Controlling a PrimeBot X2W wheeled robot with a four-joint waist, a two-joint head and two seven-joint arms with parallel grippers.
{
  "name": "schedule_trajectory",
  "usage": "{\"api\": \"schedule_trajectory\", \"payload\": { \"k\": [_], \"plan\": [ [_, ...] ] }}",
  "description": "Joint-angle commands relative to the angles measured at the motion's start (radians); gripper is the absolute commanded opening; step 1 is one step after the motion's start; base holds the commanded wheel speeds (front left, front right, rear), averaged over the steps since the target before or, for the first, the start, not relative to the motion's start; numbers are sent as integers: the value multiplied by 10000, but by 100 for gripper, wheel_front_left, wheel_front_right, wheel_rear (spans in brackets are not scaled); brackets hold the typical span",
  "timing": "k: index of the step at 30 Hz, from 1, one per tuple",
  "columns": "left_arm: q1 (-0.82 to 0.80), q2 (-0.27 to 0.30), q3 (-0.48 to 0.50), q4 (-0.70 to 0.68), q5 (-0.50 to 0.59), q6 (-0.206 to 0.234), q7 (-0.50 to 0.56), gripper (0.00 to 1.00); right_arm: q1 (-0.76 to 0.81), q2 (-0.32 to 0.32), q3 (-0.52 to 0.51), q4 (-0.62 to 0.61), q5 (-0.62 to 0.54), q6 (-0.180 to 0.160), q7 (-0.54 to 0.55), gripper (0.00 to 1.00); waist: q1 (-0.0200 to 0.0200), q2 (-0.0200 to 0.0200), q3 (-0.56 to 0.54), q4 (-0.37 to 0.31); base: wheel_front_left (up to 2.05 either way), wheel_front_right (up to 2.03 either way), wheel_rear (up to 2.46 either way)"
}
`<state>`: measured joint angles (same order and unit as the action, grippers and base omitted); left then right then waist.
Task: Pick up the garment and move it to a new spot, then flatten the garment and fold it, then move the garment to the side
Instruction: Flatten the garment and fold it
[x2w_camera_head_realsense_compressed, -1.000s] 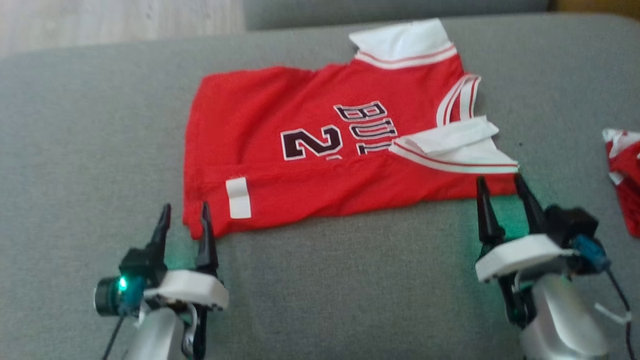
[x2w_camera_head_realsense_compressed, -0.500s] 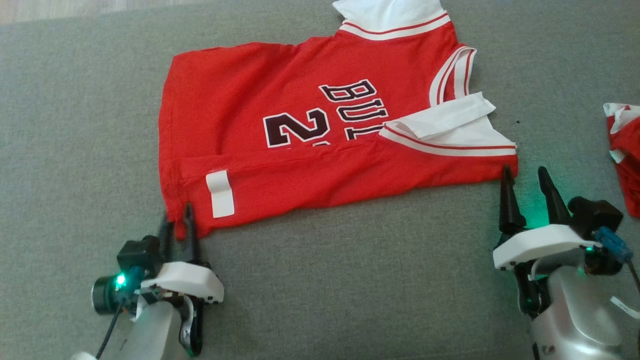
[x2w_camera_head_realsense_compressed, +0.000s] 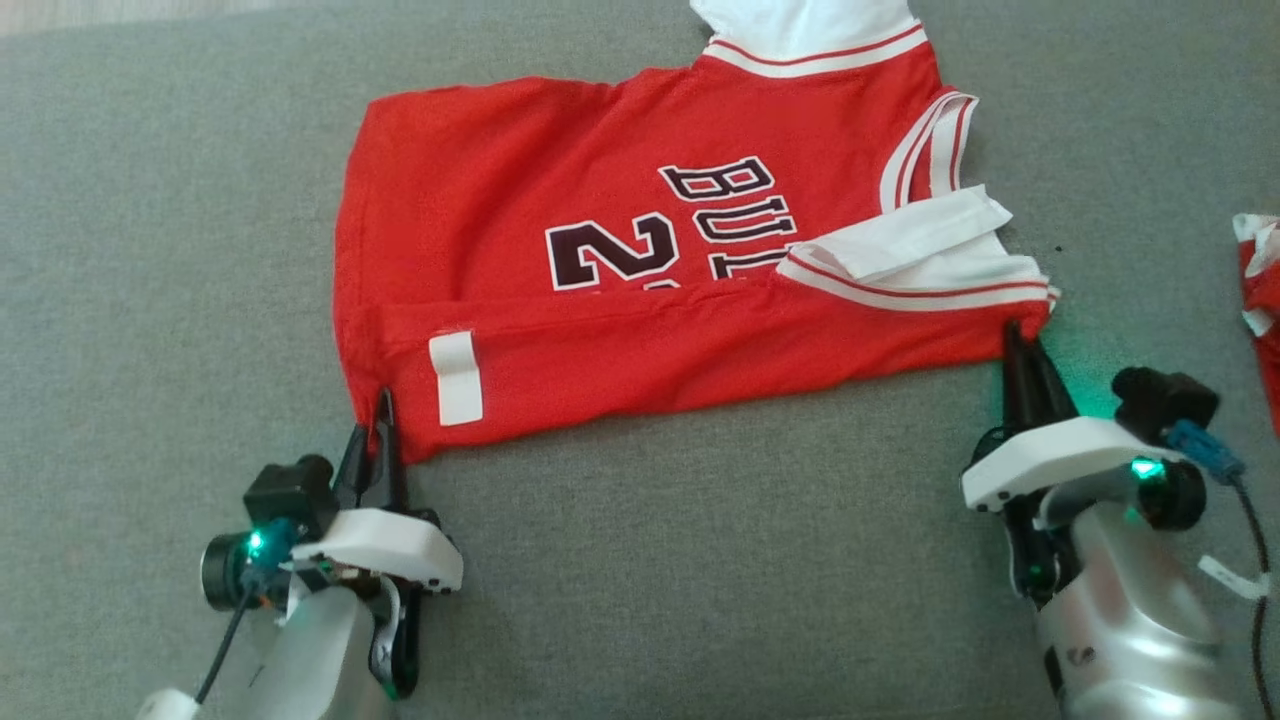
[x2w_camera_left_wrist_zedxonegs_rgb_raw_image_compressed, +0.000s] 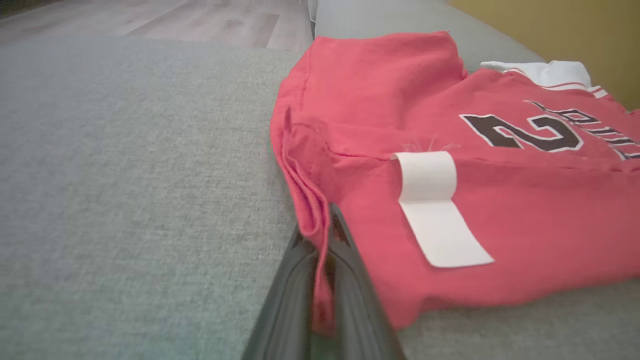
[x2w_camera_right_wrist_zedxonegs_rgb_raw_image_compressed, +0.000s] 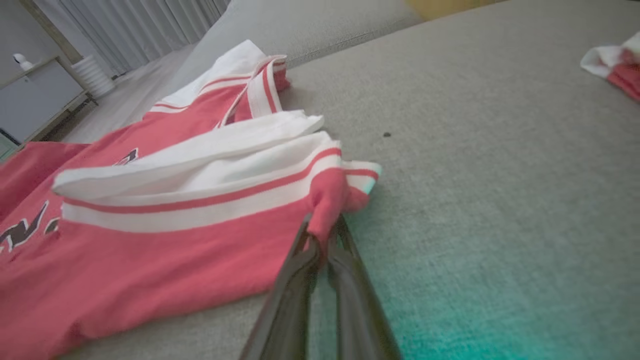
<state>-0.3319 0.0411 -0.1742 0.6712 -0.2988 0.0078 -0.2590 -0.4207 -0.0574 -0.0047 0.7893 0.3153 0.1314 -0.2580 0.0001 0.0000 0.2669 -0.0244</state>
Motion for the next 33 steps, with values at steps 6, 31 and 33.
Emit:
{"api": "schedule_trajectory", "payload": {
  "k": [6, 31, 33],
  "plan": [
    [13, 91, 728, -938, 461, 19, -28, 0, 54, -238, 50, -1046, 479, -7, -38, 0, -1, 0, -807, 44, 0, 0, 0],
    [-1365, 934, 543, -211, 1008, -530, -17, 100, 1046, -650, 199, -2213, 941, -7, -38, 100, -1, 0, -477, 141, 0, 0, 0],
    [-1883, 1155, 479, 53, 1070, -690, 86, 100, 842, -671, 289, -2228, 926, -7, -38, 100, -1, 0, -343, 129, 0, 0, 0]
  ]
}}
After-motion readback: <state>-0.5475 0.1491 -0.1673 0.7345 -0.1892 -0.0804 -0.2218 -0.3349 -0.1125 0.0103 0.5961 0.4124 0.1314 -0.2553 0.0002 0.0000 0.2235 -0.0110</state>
